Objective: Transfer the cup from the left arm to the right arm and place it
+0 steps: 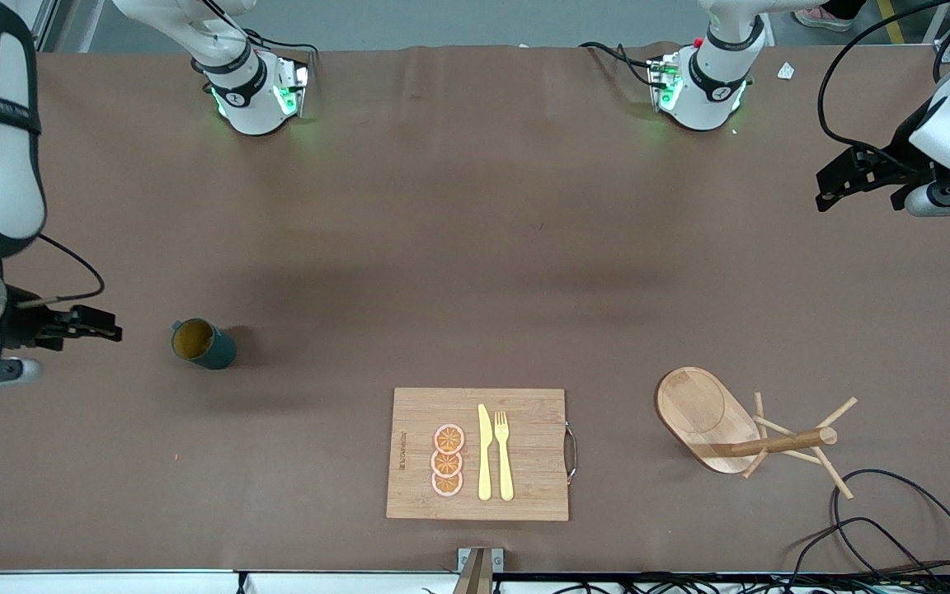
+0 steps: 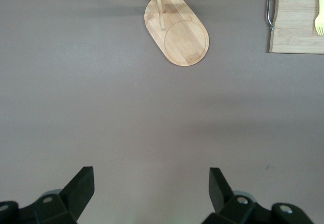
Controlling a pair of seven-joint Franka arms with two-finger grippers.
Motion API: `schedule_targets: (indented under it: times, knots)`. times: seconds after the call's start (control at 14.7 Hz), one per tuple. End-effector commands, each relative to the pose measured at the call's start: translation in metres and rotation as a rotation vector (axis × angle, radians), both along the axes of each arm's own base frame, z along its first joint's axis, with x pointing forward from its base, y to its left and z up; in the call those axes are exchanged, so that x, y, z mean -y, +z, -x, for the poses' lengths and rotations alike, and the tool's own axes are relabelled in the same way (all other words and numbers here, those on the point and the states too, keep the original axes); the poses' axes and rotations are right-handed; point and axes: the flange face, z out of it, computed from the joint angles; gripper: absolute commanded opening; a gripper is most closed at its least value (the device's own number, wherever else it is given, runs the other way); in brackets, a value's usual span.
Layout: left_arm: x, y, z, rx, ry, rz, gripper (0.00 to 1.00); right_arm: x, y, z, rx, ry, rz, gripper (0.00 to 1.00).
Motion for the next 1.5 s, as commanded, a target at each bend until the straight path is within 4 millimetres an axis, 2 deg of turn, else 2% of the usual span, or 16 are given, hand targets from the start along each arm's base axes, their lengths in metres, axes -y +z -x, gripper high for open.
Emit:
schedule_targets:
  times: [0.0, 0.34, 0.54, 0.68, 0.75, 0.95, 1.09, 1.29, 1.43]
  knots:
    - [-0.001, 0.003, 0.001, 0.012, -0.011, 0.019, 1.0, -0.001, 0.055, 0.03, 0.024, -0.036, 0.021, 1.0]
    - [-0.005, 0.007, 0.002, 0.018, 0.016, 0.018, 1.0, -0.002, 0.119, 0.067, 0.063, -0.094, 0.024, 1.0]
    - [-0.009, 0.011, 0.002, 0.026, 0.015, 0.017, 1.0, -0.003, 0.143, 0.08, 0.096, -0.161, 0.016, 1.0]
    - [-0.012, 0.019, 0.001, 0.037, 0.006, 0.013, 1.0, -0.021, 0.147, 0.091, 0.04, -0.266, 0.007, 1.0]
    - [-0.012, 0.019, 0.0, 0.039, 0.008, 0.01, 1.0, -0.028, 0.156, 0.099, 0.037, -0.287, 0.003, 1.0]
    - [-0.012, 0.021, -0.001, 0.042, 0.009, 0.008, 1.0, -0.054, 0.171, 0.107, 0.084, -0.212, 0.064, 1.0]
    - [-0.011, 0.019, -0.003, 0.039, 0.005, 0.008, 1.0, -0.05, 0.171, 0.108, 0.088, -0.181, 0.069, 1.0]
    - [-0.008, 0.018, -0.001, 0.026, 0.003, 0.007, 1.0, -0.033, 0.17, 0.107, 0.1, -0.116, 0.07, 1.0]
    - [-0.006, 0.018, 0.001, 0.013, -0.001, 0.005, 1.0, -0.033, 0.167, 0.107, 0.097, -0.118, 0.068, 1.0]
